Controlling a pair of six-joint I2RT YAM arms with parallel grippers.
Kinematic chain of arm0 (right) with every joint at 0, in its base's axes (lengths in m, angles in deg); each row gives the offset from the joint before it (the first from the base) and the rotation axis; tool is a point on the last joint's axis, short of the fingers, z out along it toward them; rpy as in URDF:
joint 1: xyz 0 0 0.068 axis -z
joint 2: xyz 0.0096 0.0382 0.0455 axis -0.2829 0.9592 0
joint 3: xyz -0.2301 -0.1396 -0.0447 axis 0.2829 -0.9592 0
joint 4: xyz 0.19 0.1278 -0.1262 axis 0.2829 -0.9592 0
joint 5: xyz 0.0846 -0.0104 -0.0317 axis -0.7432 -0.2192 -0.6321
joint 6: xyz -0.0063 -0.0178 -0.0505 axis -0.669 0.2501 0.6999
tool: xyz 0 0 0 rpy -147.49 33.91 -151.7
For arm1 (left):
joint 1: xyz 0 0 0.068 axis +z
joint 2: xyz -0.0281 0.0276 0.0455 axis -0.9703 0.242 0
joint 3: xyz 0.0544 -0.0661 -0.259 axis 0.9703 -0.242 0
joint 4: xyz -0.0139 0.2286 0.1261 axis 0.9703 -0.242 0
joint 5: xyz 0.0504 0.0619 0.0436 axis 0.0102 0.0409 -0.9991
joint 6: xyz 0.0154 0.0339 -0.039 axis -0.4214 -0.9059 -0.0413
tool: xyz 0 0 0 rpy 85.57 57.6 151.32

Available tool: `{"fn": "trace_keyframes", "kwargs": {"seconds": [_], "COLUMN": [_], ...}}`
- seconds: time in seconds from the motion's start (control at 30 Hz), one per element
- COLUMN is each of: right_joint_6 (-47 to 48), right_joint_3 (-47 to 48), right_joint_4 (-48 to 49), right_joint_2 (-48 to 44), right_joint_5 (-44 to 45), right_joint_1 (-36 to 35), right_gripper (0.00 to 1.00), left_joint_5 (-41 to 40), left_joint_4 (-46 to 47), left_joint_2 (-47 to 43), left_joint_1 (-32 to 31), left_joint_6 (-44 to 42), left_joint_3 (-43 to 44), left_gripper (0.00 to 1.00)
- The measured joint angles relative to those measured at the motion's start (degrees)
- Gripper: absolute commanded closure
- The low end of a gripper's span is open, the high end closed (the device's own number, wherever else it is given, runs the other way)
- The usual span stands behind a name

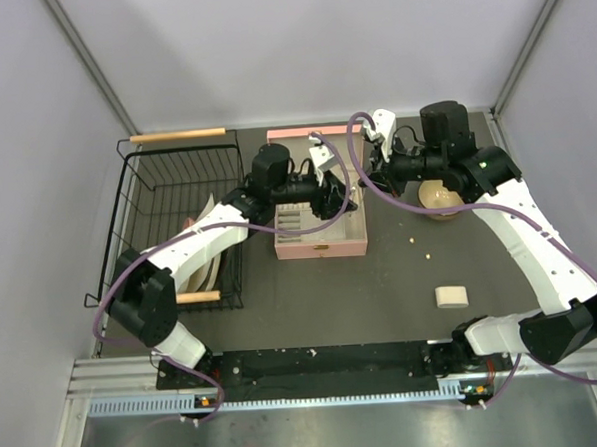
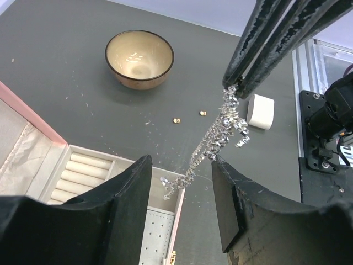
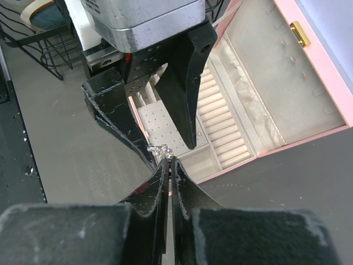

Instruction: Organize the mixed jewelry

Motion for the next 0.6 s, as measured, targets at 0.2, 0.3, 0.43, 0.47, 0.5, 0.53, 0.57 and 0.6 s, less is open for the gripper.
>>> {"fn": "trace_keyframes", "kwargs": {"seconds": [0.2, 0.3, 0.43, 0.47, 0.5, 0.53, 0.57, 0.6], "right_joint_6": [0.0, 0.0, 0.0, 0.0, 0.0, 0.0, 0.0, 0.0], "right_joint_3": [0.0, -0.1, -0.1, -0.1, -0.1, -0.1, -0.1, -0.1], "right_joint_4": [0.0, 0.0, 0.0, 0.0, 0.0, 0.0, 0.0, 0.0], "right_joint_2": [0.0, 0.0, 0.0, 0.0, 0.0, 0.0, 0.0, 0.0], "right_joint_5": [0.1, 0.1, 0.1, 0.1, 0.2, 0.3, 0.3, 0.4], "right_joint_1": [0.0, 0.0, 0.0, 0.0, 0.0, 0.0, 0.0, 0.0], "right_gripper": [1.00, 1.00, 1.00, 1.00, 1.00, 1.00, 1.00, 1.00], "left_joint_5": [0.0, 0.0, 0.0, 0.0, 0.0, 0.0, 0.0, 0.0], "left_joint_4": [0.0, 0.0, 0.0, -0.1, -0.1, -0.1, -0.2, -0.2], "left_joint_2": [0.9, 1.0, 1.0, 1.0, 1.0, 1.0, 1.0, 1.0], "left_joint_1": [0.0, 0.0, 0.0, 0.0, 0.0, 0.0, 0.0, 0.0], "left_joint_6": [0.0, 0.0, -0.2, -0.2, -0.3, -0.3, -0.3, -0.4], "left_joint_3": [0.6, 0.6, 0.6, 0.6, 0.6, 0.6, 0.6, 0.6], "left_gripper": [0.58, 0.68, 0.83, 0.87, 0.93, 1.00, 1.00, 1.00]}}
